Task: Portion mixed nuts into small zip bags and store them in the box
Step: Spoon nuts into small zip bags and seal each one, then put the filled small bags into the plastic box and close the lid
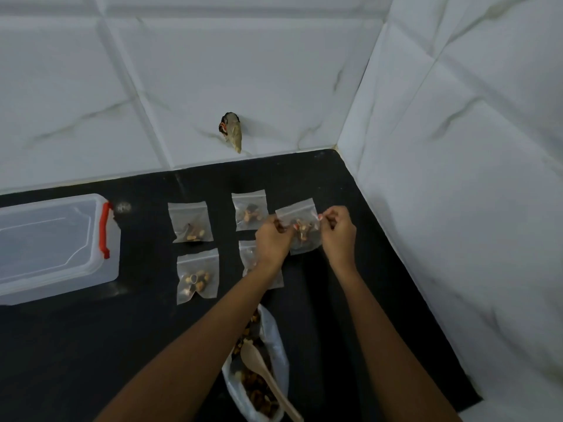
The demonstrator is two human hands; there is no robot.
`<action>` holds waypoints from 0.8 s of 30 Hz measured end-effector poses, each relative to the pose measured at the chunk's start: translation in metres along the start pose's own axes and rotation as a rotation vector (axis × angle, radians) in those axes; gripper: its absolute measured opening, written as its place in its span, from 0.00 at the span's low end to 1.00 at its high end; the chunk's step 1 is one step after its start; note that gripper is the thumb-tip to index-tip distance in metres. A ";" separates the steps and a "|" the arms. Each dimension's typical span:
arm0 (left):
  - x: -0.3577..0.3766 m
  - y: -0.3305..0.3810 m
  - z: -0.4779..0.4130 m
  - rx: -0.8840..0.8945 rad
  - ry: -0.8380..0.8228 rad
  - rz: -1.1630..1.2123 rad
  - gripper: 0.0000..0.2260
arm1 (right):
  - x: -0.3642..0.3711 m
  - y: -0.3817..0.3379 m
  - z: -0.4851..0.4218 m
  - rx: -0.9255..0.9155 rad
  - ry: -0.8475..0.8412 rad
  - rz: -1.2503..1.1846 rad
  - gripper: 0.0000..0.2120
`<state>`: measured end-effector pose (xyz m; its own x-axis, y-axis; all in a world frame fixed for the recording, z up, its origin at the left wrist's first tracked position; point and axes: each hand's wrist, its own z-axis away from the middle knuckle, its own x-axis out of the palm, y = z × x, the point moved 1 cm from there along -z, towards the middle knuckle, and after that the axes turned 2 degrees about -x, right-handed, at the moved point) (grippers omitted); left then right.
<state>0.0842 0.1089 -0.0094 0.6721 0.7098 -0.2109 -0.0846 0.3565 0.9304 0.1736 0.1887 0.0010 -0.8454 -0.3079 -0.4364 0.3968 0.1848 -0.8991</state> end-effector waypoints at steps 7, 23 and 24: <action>0.020 0.008 -0.053 -0.038 0.058 0.033 0.11 | 0.015 0.027 -0.057 0.005 -0.106 0.009 0.11; 0.038 -0.005 -0.090 0.082 -0.005 -0.272 0.12 | 0.032 0.046 -0.089 -0.022 -0.157 0.112 0.12; 0.036 -0.002 -0.086 0.102 -0.006 -0.290 0.14 | 0.031 0.045 -0.087 -0.027 -0.146 0.116 0.12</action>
<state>0.0456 0.1863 -0.0444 0.6617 0.5840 -0.4702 0.1850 0.4807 0.8572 0.1342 0.2686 -0.0497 -0.7325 -0.4153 -0.5394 0.4773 0.2516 -0.8419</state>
